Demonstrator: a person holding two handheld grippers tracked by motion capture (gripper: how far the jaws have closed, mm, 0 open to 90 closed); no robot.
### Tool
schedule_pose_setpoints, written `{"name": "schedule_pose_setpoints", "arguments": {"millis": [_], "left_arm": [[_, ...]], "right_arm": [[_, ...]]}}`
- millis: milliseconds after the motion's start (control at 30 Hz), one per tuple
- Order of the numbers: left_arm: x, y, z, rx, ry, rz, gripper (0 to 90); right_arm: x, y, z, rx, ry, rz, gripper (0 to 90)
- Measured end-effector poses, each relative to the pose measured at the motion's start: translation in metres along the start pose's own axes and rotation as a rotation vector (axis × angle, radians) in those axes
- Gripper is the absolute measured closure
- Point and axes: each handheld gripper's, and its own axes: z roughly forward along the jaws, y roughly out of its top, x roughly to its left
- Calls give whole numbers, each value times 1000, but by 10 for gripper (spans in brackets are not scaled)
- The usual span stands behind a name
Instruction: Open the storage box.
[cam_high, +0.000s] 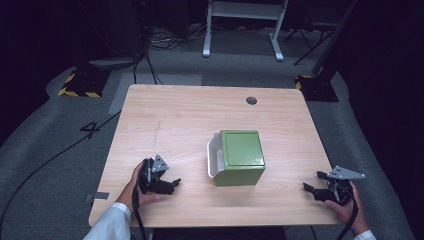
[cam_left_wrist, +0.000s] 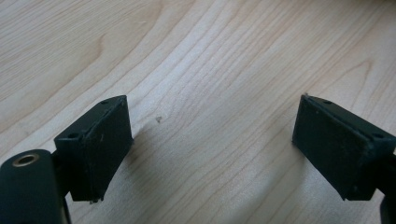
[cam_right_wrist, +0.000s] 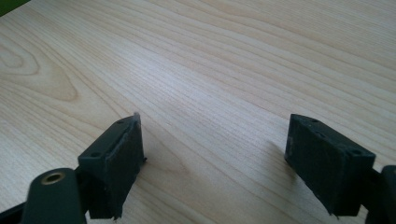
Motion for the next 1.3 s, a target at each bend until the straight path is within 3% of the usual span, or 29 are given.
{"name": "schedule_pose_setpoints", "arguments": {"millis": [67,167,300,533,1000,1300], "left_arm": [[1,2,0,9,-34,42,121],[-1,7,4,23,-97,67,130],[-10,15,6,43,-138,134,167],[-27,34,2,12,-218,191,188],[-54,74,-7,-72,-296,301,173],[-68,89,-7,-120,-327,336,160]], "right_arm": [[0,0,0,0,-1,-1,195],[0,0,0,0,1,-1,195],[0,0,0,0,1,0,195],[0,0,0,0,-1,0,194],[0,0,0,1,0,1,194],[0,0,0,0,0,0,194]]}}
